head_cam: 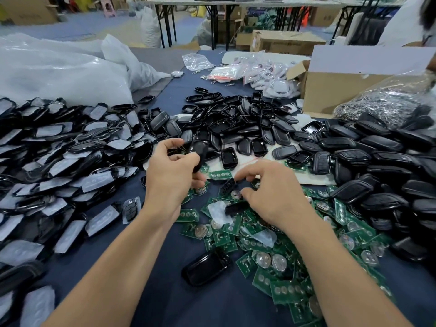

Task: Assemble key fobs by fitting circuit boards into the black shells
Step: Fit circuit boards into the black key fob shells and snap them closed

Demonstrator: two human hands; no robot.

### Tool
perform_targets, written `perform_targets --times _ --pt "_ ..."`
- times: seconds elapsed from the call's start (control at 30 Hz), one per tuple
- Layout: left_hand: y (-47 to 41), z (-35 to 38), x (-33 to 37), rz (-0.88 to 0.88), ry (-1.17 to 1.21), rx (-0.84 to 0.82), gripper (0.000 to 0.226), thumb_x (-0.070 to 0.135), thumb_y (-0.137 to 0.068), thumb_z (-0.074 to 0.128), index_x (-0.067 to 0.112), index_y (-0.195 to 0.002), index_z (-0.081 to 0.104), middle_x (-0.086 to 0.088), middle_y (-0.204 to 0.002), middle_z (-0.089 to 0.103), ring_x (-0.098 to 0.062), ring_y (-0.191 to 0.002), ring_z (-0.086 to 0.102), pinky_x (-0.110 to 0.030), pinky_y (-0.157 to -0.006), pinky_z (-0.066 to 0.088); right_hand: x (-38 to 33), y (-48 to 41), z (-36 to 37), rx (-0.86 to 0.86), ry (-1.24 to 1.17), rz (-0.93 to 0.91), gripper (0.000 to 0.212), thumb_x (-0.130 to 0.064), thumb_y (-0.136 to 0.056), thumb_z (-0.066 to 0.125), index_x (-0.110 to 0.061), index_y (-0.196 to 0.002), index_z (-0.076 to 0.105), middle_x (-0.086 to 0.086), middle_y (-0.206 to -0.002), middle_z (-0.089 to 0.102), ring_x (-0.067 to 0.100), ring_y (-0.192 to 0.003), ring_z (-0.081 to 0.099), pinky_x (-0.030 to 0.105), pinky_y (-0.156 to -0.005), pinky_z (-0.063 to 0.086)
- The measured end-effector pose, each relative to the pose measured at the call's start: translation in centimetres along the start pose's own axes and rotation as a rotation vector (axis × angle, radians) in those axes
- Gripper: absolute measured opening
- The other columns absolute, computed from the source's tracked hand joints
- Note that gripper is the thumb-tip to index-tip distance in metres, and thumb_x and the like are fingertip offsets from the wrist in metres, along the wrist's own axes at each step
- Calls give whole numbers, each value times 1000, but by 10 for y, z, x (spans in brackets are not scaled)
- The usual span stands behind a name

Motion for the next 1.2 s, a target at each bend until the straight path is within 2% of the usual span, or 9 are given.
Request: perform_targets --times 0.13,0.27,0.43,0.63,0.77,0.83,0.93,1.1,1.2 --pt "-3 -9 6 62 -48 39 21 14 -84 61 28 -75 74 5 -57 67 -20 -48 63 -31 -51 53 -15 3 6 8 152 -30 17 -37 -86 79 -33 -103 78 -14 -93 59 15 -95 57 35 -97 47" --pt "-3 -12 6 65 -37 68 26 13 -84 62 27 -64 72 -1 -62 71 -17 -47 60 -26 -45 49 -22 5 11 -34 271 -29 9 -40 -93 71 -33 -98 70 -13 -93 51 15 -88 44 37 -98 37" --pt "-4 -6 4 69 -49 37 8 8 -91 66 16 -90 66 0 -79 78 -15 -44 59 -21 -41 44 -11 3 17 -138 136 32 19 -27 -92 73 -30 -78 60 -17 -85 58 10 -83 57 37 -91 48" --pt "-2 2 4 90 -60 -13 13 2 -91 64 14 -97 62 -3 -78 78 -19 -43 60 -24 -41 46 -8 3 13 -144 -71 36 28 -7 -85 78 -32 -81 65 -9 -72 64 1 -57 54 12 -55 44" --pt "0 8 3 112 -109 -60 14 5 -91 64 18 -96 64 -1 -78 77 -18 -43 60 -24 -42 48 -8 6 17 -170 4 53 22 -10 -90 72 -32 -95 68 -10 -73 66 3 -66 59 11 -59 43" --pt "2 10 2 117 -134 -74 15 6 -90 64 20 -96 64 0 -78 77 -18 -43 59 -24 -43 48 -11 7 9 -81 115 63 10 -28 -89 76 -31 -95 68 -11 -80 66 14 -80 63 28 -77 52" --pt "3 11 2 121 -154 -73 19 8 -89 63 25 -96 62 1 -78 77 -17 -44 60 -23 -44 49 -15 10 4 -33 275 89 29 -55 -87 71 -27 -87 66 -8 -84 65 23 -85 61 38 -86 49" --pt "5 12 2 106 -156 -76 40 6 -86 62 40 -107 54 2 -79 77 -18 -46 66 -21 -45 50 -19 10 18 -87 129 53 19 -32 -91 71 -28 -79 57 -10 -83 59 20 -80 57 37 -83 45" --pt "6 15 2 92 -173 -98 43 7 -86 62 43 -109 54 5 -81 78 -19 -47 67 -21 -45 50 -16 8 18 -62 -36 41 21 -19 -90 72 -28 -79 57 -9 -75 65 14 -73 60 36 -71 52"
Point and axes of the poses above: each hand's wrist, its own y-axis away from the middle knuckle, its own z-axis out of the palm, x = y × z, the point moved 10 cm from there along -y, towards the middle knuckle
